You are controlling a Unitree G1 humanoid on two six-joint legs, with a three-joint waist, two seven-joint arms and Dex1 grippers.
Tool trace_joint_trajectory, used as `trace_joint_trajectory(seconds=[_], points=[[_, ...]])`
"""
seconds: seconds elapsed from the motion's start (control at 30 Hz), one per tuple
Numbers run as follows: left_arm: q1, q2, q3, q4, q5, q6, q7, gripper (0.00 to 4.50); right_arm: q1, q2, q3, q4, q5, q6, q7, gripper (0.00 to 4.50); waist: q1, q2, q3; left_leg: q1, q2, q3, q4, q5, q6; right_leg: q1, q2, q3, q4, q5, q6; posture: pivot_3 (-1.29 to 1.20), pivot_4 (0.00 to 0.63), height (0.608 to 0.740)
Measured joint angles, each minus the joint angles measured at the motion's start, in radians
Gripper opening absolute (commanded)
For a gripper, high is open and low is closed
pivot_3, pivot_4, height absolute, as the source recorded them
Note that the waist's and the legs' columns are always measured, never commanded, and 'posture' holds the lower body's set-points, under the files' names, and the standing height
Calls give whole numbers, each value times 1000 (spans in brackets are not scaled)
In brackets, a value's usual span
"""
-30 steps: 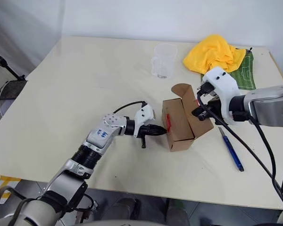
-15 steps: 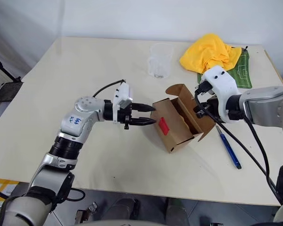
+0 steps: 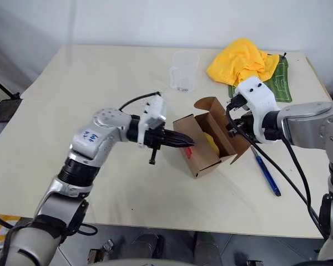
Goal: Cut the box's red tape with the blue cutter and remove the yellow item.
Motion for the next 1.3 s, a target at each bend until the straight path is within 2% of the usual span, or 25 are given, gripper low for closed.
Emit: trace_joint_trajectory(seconds=[0.17, 0.33, 0.57, 0.83, 1.07, 1.3], points=[[-3, -20, -38, 86, 94, -106, 83, 32, 0, 0, 3, 0, 0, 0, 3, 0, -2, 0, 0, 0, 0, 0, 0, 0, 0, 0, 0, 0, 0, 0, 0, 0, 150, 740], [-3, -21, -42, 91, 113, -125, 103, 32, -1, -6, 5, 0, 2, 0, 13, 0, -1, 0, 0, 0, 0, 0, 0, 0, 0, 0, 0, 0, 0, 0, 0, 0, 150, 740], [36, 135, -18, 13, 78, -42, 1, 32, -3, -87, 8, -1, 10, 0, 60, 0, -2, 1, 0, 2, 1, 0, 0, 0, -1, 0, 0, 1, 1, 0, 0, 0, 150, 740], [99, 174, 9, -37, 73, 56, 8, 32, -35, -116, 85, 0, -29, 0, 90, 0, 5, 1, -1, 3, -1, 0, 1, 3, 0, 2, -1, 2, 0, 1, 1, 0, 150, 740], [162, 208, 18, -75, 90, 138, 42, 32, -16, -73, 116, -25, -35, 0, 74, 0, 7, 1, -1, 3, -1, 0, 1, 3, 0, 2, -1, 2, 1, 1, 1, 0, 150, 740], [185, 194, 4, -68, 97, 161, 76, 32, -3, -15, 117, -36, -53, 0, 39, 0, 5, 0, -1, 1, -1, -1, 1, 3, 0, 1, -1, 1, 1, 1, 1, 0, 150, 740]])
